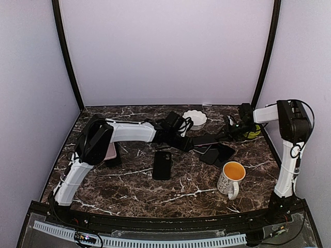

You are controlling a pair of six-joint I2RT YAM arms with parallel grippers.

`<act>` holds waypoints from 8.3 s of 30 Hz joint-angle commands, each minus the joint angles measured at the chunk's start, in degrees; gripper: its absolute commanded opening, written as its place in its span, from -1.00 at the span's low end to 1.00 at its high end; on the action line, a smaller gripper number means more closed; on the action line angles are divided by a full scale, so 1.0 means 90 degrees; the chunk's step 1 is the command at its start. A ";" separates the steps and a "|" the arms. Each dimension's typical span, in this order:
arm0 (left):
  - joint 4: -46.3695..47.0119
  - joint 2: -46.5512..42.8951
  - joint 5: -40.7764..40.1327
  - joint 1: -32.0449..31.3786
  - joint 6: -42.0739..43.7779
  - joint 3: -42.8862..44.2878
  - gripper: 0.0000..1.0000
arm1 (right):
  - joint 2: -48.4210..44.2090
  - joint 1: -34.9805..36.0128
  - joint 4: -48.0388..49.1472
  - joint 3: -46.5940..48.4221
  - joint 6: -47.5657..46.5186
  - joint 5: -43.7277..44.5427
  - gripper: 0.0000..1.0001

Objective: Put the phone into the phone case
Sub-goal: Pick up the phone, then pass from the right arm to the left, then pass from the left arm to the right, then move the phone case to the center of the board, then install the phone into the phone case.

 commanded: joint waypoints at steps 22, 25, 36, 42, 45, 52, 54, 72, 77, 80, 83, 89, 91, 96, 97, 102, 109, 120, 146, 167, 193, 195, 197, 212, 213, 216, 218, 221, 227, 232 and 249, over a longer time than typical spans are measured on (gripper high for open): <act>0.0249 0.0334 0.0658 0.0006 -0.0034 0.0304 0.09 | -0.0039 0.0615 0.0865 0.0035 0.0753 -0.1108 -0.89; 0.0124 0.0198 0.0660 0.0014 0.0095 0.0297 0.09 | -0.0248 0.0615 0.0715 0.0130 0.0650 -0.0955 -1.00; -0.1252 -0.2459 0.1393 0.0106 0.1937 -0.0818 0.38 | -0.1475 0.1077 -0.1856 0.1517 -0.1502 -0.0083 -1.00; -0.1459 -0.4655 0.2174 0.0132 0.2698 -0.2419 0.60 | -0.2015 0.2023 -0.3042 0.2145 -0.3023 0.0179 -1.00; -0.1313 -0.5902 0.2454 0.0148 0.3157 -0.3341 0.70 | -0.2167 0.2710 -0.3470 0.2361 -0.3667 0.0332 -1.00; -0.0568 -0.7614 0.2637 0.0210 0.3915 -0.5057 0.81 | -0.1882 0.4122 -0.4443 0.3577 -0.4442 0.0508 -1.00; -0.0393 -0.7769 0.2820 0.0209 0.3877 -0.5321 0.81 | -0.1679 0.4383 -0.4673 0.4049 -0.4492 0.0622 -1.00; 0.1332 -0.8331 0.2541 0.0205 0.3519 -0.6733 -0.35 | -0.1332 0.5234 -0.5191 0.5495 -0.5041 0.0877 -1.00; 0.1278 -0.8084 0.2781 0.0207 0.3381 -0.6614 -0.37 | -0.1458 0.5253 -0.5199 0.5422 -0.5168 0.0768 -1.00; 0.1314 -0.8023 0.2824 0.0211 0.3347 -0.6622 -0.37 | -0.1546 0.5258 -0.5132 0.5324 -0.5209 0.0713 -1.00; 0.1407 -0.8048 0.2814 0.0207 0.3334 -0.6686 -0.48 | -0.1629 0.5263 -0.5093 0.5250 -0.5279 0.0653 -1.00; 0.1617 -0.8124 0.2630 0.0200 0.3202 -0.6787 -1.00 | -0.1748 0.5263 -0.4857 0.5137 -0.5209 0.0700 -1.00; 0.1782 -0.8155 0.2481 0.0201 0.3126 -0.6839 -1.00 | -0.1889 0.5263 -0.4329 0.4896 -0.4951 0.0979 -0.92; 0.3036 -0.8463 0.0969 0.0206 0.2594 -0.7393 -1.00 | -0.2866 0.5255 -0.1033 0.2953 -0.3190 0.2391 0.25; 0.3528 -0.8505 0.0734 0.0203 0.2454 -0.7660 -1.00 | -0.3068 0.5254 -0.0051 0.2440 -0.2682 0.2729 0.35; 0.4895 -0.8736 -0.1247 0.0123 0.2032 -0.8466 -1.00 | -0.3543 0.5348 0.3633 0.0264 0.0136 0.4540 0.49; 0.5521 -0.8794 -0.1851 0.0094 0.1795 -0.8754 -1.00 | -0.2948 0.6155 0.5315 -0.0343 0.0852 0.5856 0.65; 0.5475 -0.8751 -0.1824 0.0068 0.1683 -0.8733 -1.00 | -0.1606 0.6248 0.5127 0.0816 0.1158 0.5540 0.97; 0.5395 -0.8690 -0.1561 0.0061 0.1677 -0.8688 -1.00 | -0.1313 0.6207 0.4993 0.0896 0.1041 0.5298 -0.08; 0.3280 -0.7460 0.0076 0.0072 0.1674 -0.7321 0.43 | -0.3239 0.4827 0.3751 -0.0647 0.0360 0.6267 -1.00; -0.1308 -0.4039 -0.0378 0.0044 0.2174 -0.5147 -0.18 | -0.4496 0.4414 0.3019 -0.1655 -0.0360 0.6306 -1.00; -0.1287 -0.3900 -0.0295 -0.0016 0.2170 -0.5103 -0.19 | -0.4556 0.4414 0.3002 -0.1708 -0.0369 0.6352 -1.00; -0.1214 -0.3781 -0.0176 -0.0025 0.2133 -0.5062 -0.19 | -0.4618 0.4416 0.2997 -0.1755 -0.0369 0.6391 -1.00; -0.0591 -0.3182 0.1224 -0.0181 0.2074 -0.4092 -0.18 | -0.4989 0.4414 0.2616 -0.1747 -0.0571 0.6819 -1.00; -0.0584 -0.3135 0.1322 -0.0179 0.2063 -0.3919 -0.18 | -0.5030 0.4414 0.2582 -0.1743 -0.0585 0.6857 -1.00; -0.0642 -0.3032 0.1493 -0.0168 0.1987 -0.3640 -0.18 | -0.5135 0.4414 0.2470 -0.1683 -0.0620 0.6942 -0.94; -0.0668 -0.3172 0.1610 -0.0142 0.1957 -0.3578 -0.19 | -0.5178 0.4416 0.2411 -0.1633 -0.0626 0.6941 -1.00; -0.0600 -0.3583 0.1754 0.0007 0.1813 -0.3696 -0.17 | -0.5158 0.4414 0.2341 -0.1530 -0.0603 0.6871 -1.00; -0.1033 -0.4408 0.0622 0.1053 0.0529 -0.3842 0.14 | -0.4786 0.4493 0.2399 -0.1266 -0.0245 0.6312 -1.00; -0.1100 -0.4937 -0.0055 0.1946 0.0228 -0.4402 0.43 | -0.4328 0.4935 0.2496 -0.1086 0.0039 0.6432 -1.00; -0.0862 -0.5899 -0.1282 0.2036 0.0271 -0.4977 0.98 | -0.1566 0.5677 0.0376 0.0433 0.1627 0.6328 -1.00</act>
